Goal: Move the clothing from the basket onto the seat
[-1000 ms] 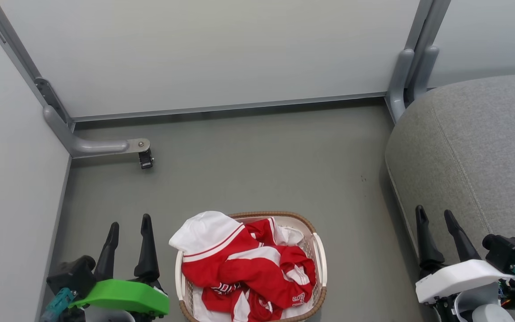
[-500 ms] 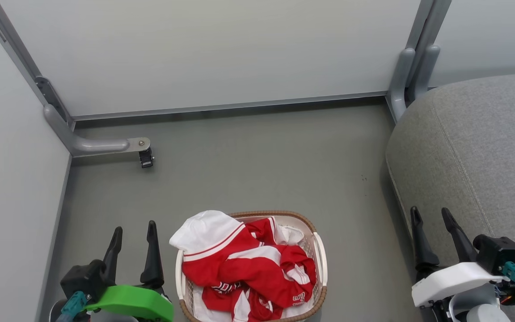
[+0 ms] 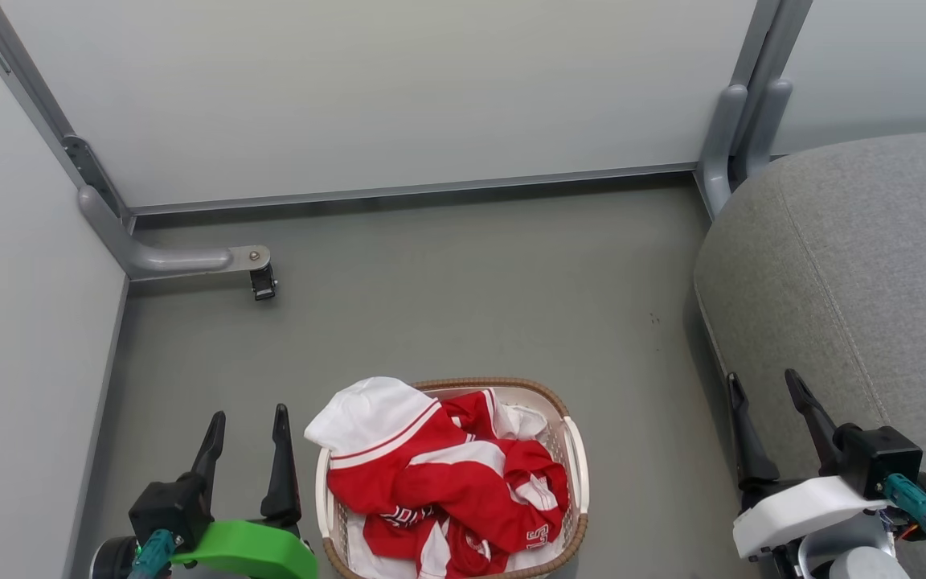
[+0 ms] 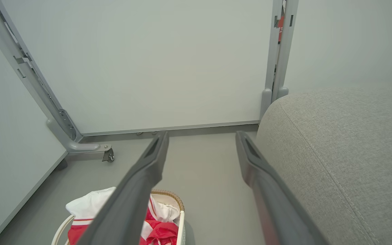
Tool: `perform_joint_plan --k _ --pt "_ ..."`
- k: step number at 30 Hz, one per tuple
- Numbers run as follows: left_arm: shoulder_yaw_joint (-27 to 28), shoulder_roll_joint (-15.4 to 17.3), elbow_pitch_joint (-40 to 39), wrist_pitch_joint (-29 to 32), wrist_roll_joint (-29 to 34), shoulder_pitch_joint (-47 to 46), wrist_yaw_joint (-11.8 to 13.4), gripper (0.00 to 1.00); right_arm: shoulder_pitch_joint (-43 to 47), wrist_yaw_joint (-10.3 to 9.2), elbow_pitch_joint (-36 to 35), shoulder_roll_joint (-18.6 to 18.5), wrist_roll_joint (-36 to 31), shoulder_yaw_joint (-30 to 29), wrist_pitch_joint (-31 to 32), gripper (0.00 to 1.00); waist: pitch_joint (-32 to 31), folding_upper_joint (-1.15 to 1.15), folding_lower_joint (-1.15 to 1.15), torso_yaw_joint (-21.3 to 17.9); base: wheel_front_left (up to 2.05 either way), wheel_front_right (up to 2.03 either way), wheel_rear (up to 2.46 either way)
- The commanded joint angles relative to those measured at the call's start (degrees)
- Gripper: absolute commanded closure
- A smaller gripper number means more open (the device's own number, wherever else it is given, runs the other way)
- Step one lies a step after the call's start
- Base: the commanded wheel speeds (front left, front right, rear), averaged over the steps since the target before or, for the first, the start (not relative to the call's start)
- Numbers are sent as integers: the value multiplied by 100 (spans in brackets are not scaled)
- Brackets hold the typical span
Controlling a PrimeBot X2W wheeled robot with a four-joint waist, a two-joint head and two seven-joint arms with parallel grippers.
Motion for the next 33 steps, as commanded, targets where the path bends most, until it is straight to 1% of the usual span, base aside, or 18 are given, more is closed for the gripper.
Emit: perform_joint_plan --k 1,11,33 --pt "-4 39 10 -53 153 71 18 0 32 2 -5 -35 -131 14 -55 0 -2 0 0 0 0 0 0" --pt "-90 42 86 -163 469 95 52 0 67 1 -25 -40 -521 47 -150 0 4 0 0 6 0 0 0" --pt "-56 41 171 -143 411 51 45 0 39 1 -1 -40 -488 48 -152 0 64 0 0 6 0 0 0"
